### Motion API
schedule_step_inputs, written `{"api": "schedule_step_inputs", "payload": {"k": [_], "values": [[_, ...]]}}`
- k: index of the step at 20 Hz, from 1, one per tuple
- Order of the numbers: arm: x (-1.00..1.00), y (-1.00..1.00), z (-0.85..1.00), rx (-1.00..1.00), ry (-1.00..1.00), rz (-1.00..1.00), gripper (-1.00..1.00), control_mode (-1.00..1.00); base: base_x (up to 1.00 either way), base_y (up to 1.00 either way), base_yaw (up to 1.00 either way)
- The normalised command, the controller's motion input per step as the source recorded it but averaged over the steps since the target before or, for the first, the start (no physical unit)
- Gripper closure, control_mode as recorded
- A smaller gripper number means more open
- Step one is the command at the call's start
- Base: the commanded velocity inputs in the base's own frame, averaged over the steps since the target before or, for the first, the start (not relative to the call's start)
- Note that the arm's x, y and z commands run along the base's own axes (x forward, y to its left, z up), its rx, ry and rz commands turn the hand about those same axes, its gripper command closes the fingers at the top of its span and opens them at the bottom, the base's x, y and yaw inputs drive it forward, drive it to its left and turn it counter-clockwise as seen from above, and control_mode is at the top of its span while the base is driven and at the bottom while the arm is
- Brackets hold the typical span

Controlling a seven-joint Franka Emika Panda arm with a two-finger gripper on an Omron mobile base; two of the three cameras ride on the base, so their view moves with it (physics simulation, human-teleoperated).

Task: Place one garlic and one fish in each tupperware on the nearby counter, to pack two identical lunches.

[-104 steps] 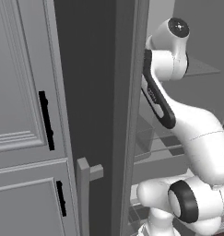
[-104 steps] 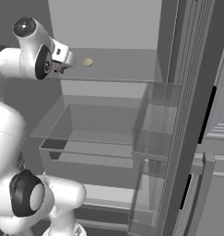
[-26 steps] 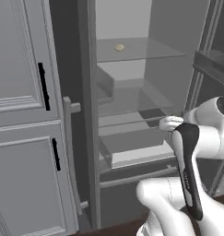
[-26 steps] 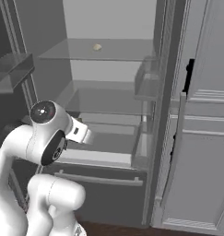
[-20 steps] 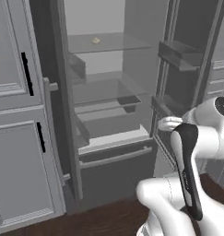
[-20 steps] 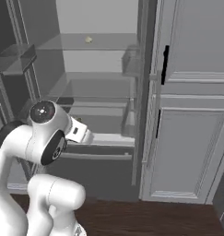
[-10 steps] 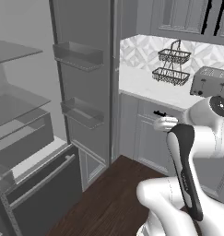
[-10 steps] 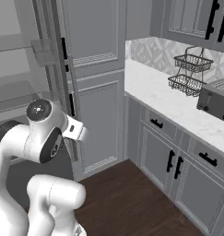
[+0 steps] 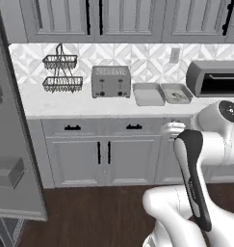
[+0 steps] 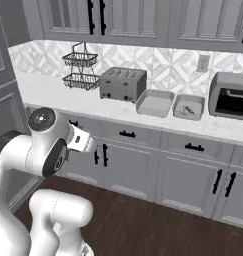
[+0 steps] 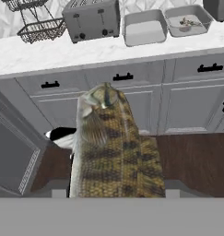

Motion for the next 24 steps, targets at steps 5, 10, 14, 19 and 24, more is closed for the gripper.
{"api": "schedule_step_inputs", "payload": {"k": [5,10,14,19,24], "values": [[0.00,0.00,0.00,0.00,0.00,0.00,1.00,1.00,0.53,-0.10,-0.81],[0.00,0.00,0.00,0.00,0.00,0.00,1.00,1.00,1.00,0.45,-0.17],[0.00,0.00,0.00,0.00,0.00,0.00,1.00,1.00,1.00,0.14,-0.02],[0.00,0.00,0.00,0.00,0.00,0.00,1.00,1.00,1.00,-0.09,0.25],[0.00,0.00,0.00,0.00,0.00,0.00,1.00,1.00,0.89,-0.59,0.18]]}}
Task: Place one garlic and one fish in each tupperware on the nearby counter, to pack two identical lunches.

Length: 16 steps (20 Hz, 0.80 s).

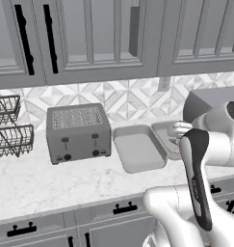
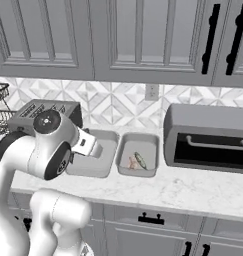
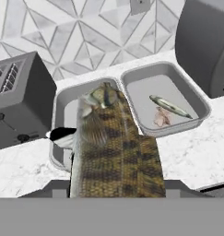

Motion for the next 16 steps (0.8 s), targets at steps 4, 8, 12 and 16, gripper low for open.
{"api": "schedule_step_inputs", "payload": {"k": [4,8,12,16], "values": [[0.00,0.00,0.00,0.00,0.00,0.00,1.00,1.00,0.48,-0.47,0.00],[0.73,0.46,-0.41,-0.03,0.00,0.00,1.00,-1.00,0.17,0.00,0.00],[1.00,1.00,-0.91,-0.01,0.06,0.00,1.00,-1.00,0.00,0.00,0.00],[1.00,0.76,-1.00,0.00,0.14,0.00,1.00,-1.00,0.00,0.00,0.00]]}}
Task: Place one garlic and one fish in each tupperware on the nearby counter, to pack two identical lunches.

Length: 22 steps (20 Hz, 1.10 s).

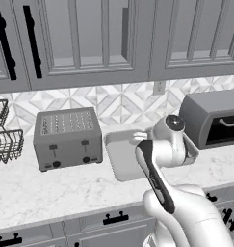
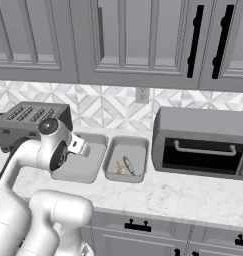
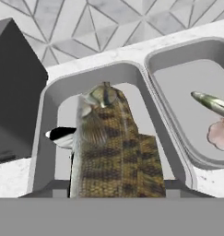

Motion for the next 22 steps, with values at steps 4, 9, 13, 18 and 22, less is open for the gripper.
{"api": "schedule_step_inputs", "payload": {"k": [4,9,13,18,22], "values": [[1.00,0.22,-0.57,0.00,0.29,0.01,1.00,-1.00,0.00,0.00,0.00],[1.00,0.08,-0.52,0.00,0.26,0.00,1.00,-1.00,0.00,0.00,0.00],[0.74,-0.03,-0.59,0.00,0.09,0.01,-1.00,-1.00,0.00,0.00,0.00],[0.00,0.00,0.00,0.00,-0.02,0.00,-1.00,-1.00,0.00,0.00,0.00],[0.00,0.00,0.22,0.00,-0.04,0.00,-1.00,-1.00,0.00,0.00,0.00]]}}
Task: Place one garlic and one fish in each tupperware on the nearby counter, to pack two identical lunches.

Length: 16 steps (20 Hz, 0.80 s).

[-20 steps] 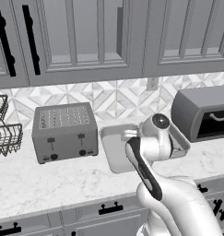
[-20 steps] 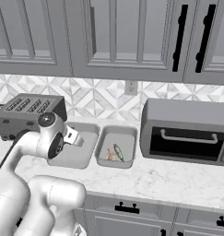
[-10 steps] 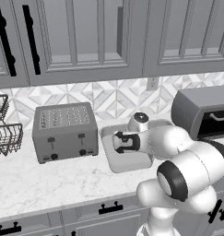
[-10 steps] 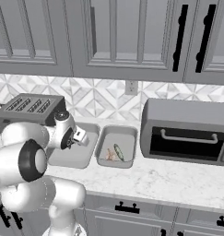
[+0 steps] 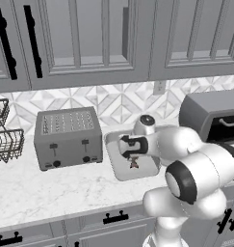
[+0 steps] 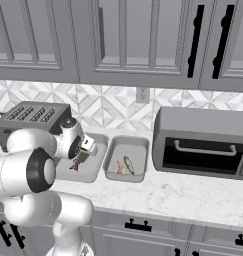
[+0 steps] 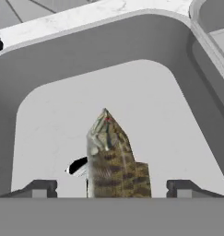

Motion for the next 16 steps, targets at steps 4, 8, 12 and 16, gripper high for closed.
{"api": "schedule_step_inputs", "payload": {"k": [4,8,12,16], "values": [[-0.59,-0.01,0.57,0.00,-0.07,0.00,-1.00,-1.00,0.00,0.00,0.00],[-1.00,-0.31,0.92,0.03,-0.22,0.00,-1.00,-1.00,0.00,0.00,0.00],[-1.00,-0.31,1.00,0.01,-0.27,0.00,-1.00,-1.00,0.00,0.00,0.00],[-1.00,-0.31,1.00,0.01,-0.16,0.00,-1.00,-1.00,0.00,0.00,0.00]]}}
